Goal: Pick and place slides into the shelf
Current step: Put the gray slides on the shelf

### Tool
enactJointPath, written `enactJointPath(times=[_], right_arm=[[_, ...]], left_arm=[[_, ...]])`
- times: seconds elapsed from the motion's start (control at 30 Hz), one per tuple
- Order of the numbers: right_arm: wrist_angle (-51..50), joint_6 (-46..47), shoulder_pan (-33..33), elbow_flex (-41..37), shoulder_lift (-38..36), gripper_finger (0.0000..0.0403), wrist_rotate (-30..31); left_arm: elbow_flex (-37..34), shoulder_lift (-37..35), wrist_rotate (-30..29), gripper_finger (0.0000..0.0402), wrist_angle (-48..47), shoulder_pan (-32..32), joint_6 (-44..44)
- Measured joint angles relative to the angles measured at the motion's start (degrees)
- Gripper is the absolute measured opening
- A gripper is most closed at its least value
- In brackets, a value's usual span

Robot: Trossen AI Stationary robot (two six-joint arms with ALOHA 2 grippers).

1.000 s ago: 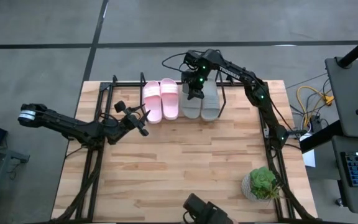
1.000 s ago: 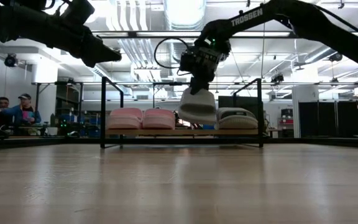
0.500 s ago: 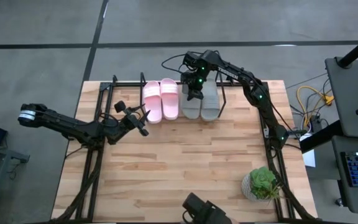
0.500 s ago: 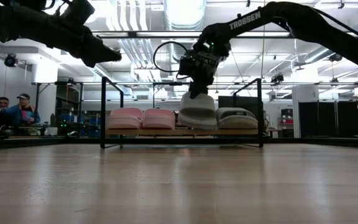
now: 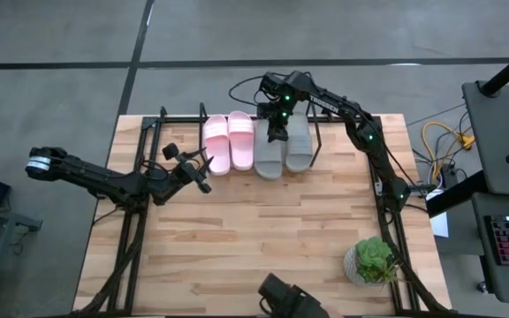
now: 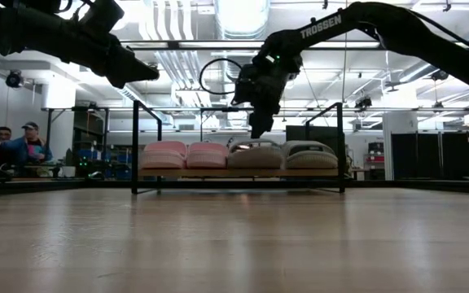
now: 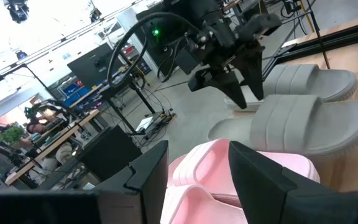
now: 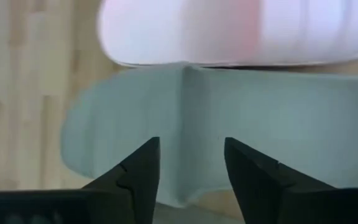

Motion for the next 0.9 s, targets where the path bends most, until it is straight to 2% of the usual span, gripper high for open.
enactJointPath(times=[0.17,0.33,0.5,0.6,0.77,0.9], right_arm=[[1.27,1.16,-0.02,0.06,-0.11,0.0183,4.81],[0.99,2.98,0.01,2.11,-0.46,0.0184,5.11],[0.69,6.95,1.75,3.85,-2.6,0.0169,5.32],[0.1,6.5,4.66,3.85,-5.49,0.0158,5.95],[-1.1,5.2,11.37,3.2,-10.84,0.0143,11.5],[-0.26,3.13,16.52,-0.1,-15.45,0.0134,13.86]], left_arm=[[0.0,0.0,0.0,0.0153,-0.86,0.01,-0.14],[0.0,0.02,0.0,0.0153,-1.37,0.01,-0.44],[0.0,-0.09,-0.12,0.0153,-1.37,0.01,-0.44],[0.0,-0.09,-0.99,0.0153,-1.37,0.01,-0.44],[0.0,-0.17,-1.06,0.0153,-1.33,0.0,-0.42],[0.0,-0.17,-1.05,0.0153,-1.34,0.01,-0.42]])
